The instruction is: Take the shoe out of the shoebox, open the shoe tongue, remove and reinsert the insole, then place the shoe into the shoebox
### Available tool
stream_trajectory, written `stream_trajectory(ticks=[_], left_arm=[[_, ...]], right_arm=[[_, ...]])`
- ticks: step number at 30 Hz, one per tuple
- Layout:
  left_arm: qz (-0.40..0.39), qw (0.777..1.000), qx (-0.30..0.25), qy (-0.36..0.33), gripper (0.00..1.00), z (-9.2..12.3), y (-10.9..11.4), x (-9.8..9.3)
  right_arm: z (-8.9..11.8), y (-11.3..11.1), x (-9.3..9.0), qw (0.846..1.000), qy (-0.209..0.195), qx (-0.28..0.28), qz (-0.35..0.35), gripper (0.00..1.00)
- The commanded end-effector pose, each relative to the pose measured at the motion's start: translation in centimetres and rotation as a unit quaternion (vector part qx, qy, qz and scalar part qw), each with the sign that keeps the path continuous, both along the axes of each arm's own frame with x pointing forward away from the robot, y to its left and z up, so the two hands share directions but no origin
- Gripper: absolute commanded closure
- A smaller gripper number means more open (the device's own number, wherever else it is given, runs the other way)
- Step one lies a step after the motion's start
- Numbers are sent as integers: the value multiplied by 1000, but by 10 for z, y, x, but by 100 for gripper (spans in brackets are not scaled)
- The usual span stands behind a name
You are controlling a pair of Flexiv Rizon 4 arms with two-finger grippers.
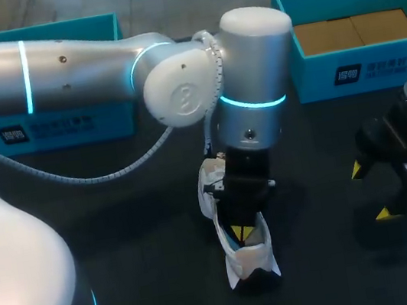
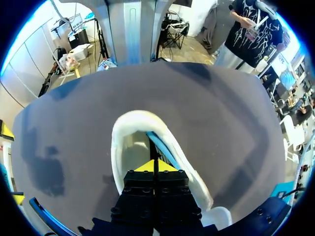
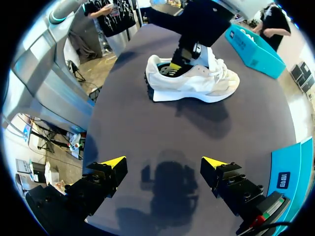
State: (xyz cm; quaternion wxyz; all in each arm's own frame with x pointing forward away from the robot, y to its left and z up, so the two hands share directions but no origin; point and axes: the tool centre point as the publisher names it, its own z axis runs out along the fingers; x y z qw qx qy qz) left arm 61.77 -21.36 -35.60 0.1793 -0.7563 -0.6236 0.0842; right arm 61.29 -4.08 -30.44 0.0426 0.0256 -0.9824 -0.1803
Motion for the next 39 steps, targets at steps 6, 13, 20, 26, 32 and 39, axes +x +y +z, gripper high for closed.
stream_trajectory(ticks=[6,13,20,26,32,39], left_arm=[[-4,1000,7,-12,100,10,13,-15],[-1,1000,18,-8,100,-2,11,-18],[8,999,34,-7,100,-11,8,-17],[0,999,49,-5,100,-18,8,-22],[2,998,59,0,100,-27,14,-26],[0,998,71,-3,100,-37,18,-31]], right_arm=[[-1,1,-1,1000,-1,-1,-1,0],[-1,1,-1,1000,-1,-1,-1,0],[-1,1,-1,1000,-1,-1,-1,0],[-1,1,-1,1000,-1,-1,-1,0],[-1,1,-1,1000,-1,-1,-1,0],[-1,1,-1,1000,-1,-1,-1,0]])
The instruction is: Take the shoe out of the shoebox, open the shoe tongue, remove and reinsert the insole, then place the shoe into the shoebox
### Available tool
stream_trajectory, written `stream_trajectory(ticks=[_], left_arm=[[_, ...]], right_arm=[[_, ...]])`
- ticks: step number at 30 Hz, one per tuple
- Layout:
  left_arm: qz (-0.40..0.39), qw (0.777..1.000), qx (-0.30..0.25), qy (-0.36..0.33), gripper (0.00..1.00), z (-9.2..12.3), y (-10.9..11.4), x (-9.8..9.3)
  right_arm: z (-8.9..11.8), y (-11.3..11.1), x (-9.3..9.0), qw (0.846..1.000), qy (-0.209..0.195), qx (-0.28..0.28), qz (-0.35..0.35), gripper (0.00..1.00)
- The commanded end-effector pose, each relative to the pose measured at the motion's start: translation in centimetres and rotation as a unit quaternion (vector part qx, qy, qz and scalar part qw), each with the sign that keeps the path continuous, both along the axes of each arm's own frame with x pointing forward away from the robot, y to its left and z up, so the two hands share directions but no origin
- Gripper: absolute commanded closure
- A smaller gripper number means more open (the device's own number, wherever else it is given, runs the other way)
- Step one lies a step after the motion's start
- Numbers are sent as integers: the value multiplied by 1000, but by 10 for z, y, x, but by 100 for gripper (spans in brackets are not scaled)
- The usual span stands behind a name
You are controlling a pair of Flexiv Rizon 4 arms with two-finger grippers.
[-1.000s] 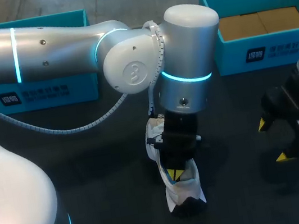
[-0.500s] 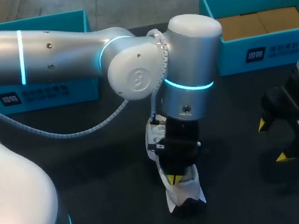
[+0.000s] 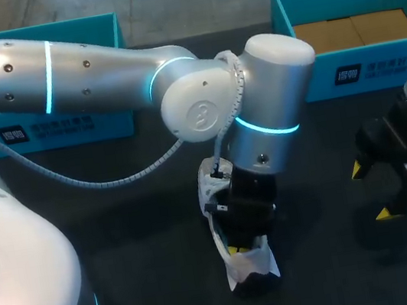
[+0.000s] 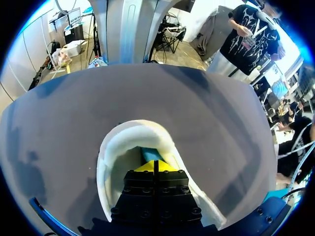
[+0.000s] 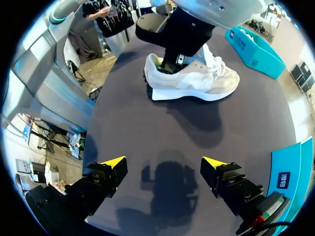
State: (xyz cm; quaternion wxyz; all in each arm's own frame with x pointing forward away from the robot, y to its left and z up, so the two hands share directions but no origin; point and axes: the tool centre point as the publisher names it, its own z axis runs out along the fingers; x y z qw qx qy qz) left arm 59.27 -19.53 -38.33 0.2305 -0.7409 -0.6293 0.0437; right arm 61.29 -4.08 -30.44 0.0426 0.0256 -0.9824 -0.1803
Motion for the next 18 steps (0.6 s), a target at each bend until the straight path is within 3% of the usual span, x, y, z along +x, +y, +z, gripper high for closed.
stream_trajectory(ticks=[1,13,18], left_arm=[[-3,1000,4,-6,100,-11,0,-7],[30,998,-18,-44,100,-31,-11,-5],[52,996,-49,-59,100,-10,-12,5]], right_arm=[[-1,1,-1,1000,-1,-1,-1,0],[-1,1,-1,1000,-1,-1,-1,0],[-1,1,-1,1000,-1,-1,-1,0]])
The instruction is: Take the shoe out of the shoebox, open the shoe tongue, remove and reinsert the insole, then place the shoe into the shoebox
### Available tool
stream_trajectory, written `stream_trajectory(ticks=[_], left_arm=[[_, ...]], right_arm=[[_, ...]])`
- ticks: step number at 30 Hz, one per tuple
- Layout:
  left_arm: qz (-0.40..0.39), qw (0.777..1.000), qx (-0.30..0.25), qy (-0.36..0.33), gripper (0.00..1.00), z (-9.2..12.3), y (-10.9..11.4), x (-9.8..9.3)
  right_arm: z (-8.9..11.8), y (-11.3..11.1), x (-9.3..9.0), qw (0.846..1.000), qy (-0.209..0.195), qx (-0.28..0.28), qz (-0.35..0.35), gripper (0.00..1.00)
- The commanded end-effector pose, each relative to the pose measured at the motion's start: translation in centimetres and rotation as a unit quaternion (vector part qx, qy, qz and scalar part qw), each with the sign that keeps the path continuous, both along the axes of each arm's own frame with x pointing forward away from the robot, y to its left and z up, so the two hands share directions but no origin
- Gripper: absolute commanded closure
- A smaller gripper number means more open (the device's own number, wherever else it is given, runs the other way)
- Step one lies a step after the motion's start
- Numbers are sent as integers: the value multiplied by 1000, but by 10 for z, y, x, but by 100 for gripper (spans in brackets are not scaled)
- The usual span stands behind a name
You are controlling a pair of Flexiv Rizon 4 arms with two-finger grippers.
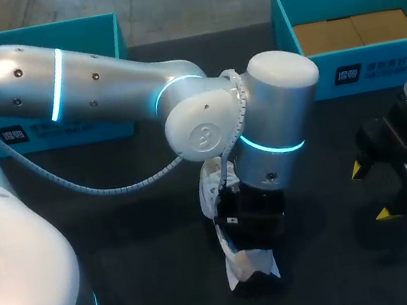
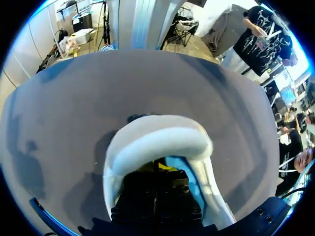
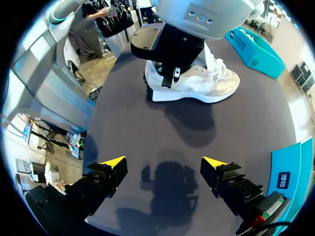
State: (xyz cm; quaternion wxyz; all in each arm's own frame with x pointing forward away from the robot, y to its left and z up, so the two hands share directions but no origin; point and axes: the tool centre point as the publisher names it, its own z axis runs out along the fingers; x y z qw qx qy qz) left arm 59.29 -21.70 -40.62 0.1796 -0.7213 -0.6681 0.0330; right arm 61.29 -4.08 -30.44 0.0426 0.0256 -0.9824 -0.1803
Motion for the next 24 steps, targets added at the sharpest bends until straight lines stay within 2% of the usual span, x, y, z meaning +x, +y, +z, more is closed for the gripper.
stream_trajectory(ticks=[1,6,10,15,24], left_arm=[[14,999,-32,-14,100,19,9,7],[27,996,-68,-46,100,48,13,12],[25,995,-77,-53,100,62,16,14],[15,998,-55,-34,100,65,20,21],[21,999,-34,-19,100,56,23,25]], right_arm=[[-1,1,-1,1000,-1,-1,-1,0],[-1,1,-1,1000,-1,-1,-1,0],[-1,1,-1,1000,-1,-1,-1,0],[-1,1,-1,1000,-1,-1,-1,0],[-1,1,-1,1000,-1,-1,-1,0]])
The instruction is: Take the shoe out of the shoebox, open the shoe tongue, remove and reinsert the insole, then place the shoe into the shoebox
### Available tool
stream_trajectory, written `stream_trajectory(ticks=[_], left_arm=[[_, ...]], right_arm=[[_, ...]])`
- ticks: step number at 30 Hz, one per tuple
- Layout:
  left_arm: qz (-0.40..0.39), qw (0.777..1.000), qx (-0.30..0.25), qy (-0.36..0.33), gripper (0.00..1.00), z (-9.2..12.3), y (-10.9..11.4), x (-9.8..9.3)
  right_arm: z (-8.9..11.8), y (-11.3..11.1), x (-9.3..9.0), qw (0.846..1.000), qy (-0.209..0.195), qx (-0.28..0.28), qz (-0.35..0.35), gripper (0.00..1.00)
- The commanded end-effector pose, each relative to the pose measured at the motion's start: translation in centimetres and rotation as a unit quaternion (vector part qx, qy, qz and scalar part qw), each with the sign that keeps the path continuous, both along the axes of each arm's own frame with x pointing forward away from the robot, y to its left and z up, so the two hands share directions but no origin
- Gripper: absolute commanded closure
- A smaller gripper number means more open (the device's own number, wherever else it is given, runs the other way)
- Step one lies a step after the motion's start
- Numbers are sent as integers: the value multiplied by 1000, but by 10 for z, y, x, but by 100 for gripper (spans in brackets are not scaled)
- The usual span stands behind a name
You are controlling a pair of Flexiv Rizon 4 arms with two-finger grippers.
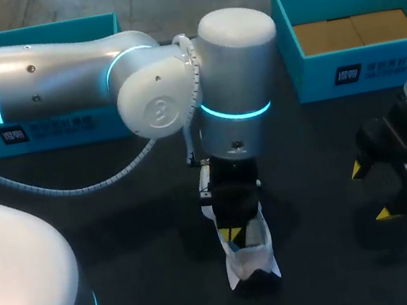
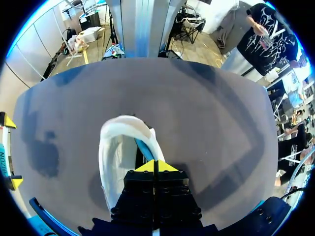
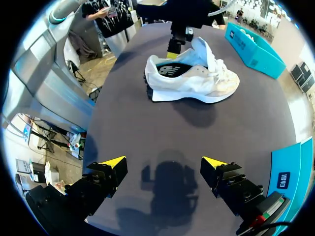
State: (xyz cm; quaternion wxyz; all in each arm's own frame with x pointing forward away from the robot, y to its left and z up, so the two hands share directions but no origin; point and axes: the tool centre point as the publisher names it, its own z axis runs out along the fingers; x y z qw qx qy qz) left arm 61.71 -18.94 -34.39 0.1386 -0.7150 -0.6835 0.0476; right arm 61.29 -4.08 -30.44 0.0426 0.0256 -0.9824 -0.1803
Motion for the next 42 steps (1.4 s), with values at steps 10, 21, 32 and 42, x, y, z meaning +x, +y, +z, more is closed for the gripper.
stream_trajectory(ticks=[10,21,32,42], left_arm=[[-30,998,47,1,100,-19,-17,-2],[-66,994,89,15,100,-35,-11,-5],[-88,990,113,16,100,-58,0,-13],[-77,991,109,0,100,-70,-4,-15]], right_arm=[[-1,0,-1,1000,-1,-1,-1,0],[-1,0,-1,1000,-1,-1,-1,0],[-1,0,-1,1000,-1,-1,-1,0],[-1,0,-1,1000,-1,-1,-1,0]])
